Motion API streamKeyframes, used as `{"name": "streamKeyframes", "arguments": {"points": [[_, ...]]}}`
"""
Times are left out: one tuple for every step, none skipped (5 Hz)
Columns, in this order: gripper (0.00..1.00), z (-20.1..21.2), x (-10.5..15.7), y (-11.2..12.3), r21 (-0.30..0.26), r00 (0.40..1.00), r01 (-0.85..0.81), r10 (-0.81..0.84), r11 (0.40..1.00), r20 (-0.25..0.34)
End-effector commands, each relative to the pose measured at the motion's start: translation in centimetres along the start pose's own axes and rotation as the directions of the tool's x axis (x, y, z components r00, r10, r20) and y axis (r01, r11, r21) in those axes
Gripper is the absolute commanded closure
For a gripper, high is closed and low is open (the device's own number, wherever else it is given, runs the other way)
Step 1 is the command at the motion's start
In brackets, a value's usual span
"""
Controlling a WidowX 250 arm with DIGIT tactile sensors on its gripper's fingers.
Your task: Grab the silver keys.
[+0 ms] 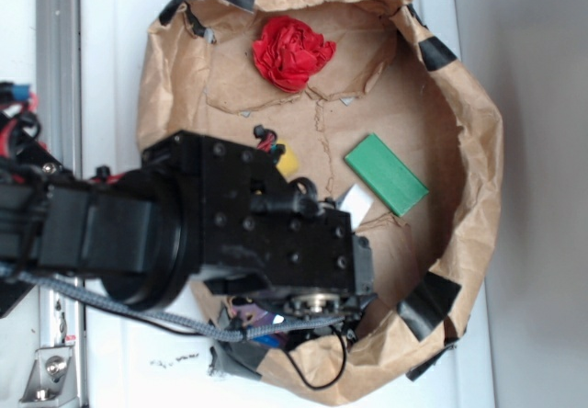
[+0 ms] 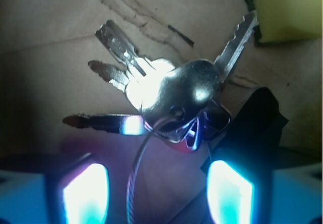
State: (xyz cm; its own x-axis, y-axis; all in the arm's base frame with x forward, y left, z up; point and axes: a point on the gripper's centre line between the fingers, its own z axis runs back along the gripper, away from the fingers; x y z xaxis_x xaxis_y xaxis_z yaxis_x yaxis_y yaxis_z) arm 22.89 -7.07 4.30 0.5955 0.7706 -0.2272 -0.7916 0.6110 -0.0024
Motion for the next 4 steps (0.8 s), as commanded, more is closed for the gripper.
{"name": "streamKeyframes", "arguments": {"points": [[1.0,0.8,0.3,0.5,-0.047,1.0,0.001,-0.001,0.999,0.008],[1.0,1.0,0.4,0.4,-0.049,1.0,0.003,-0.002,0.999,0.01],[1.0,3.4,2.3,0.6,-0.098,0.997,-0.037,0.043,0.994,0.059],[1.0,8.4,5.0,1.8,-0.225,0.975,-0.134,0.169,0.965,0.147]]}}
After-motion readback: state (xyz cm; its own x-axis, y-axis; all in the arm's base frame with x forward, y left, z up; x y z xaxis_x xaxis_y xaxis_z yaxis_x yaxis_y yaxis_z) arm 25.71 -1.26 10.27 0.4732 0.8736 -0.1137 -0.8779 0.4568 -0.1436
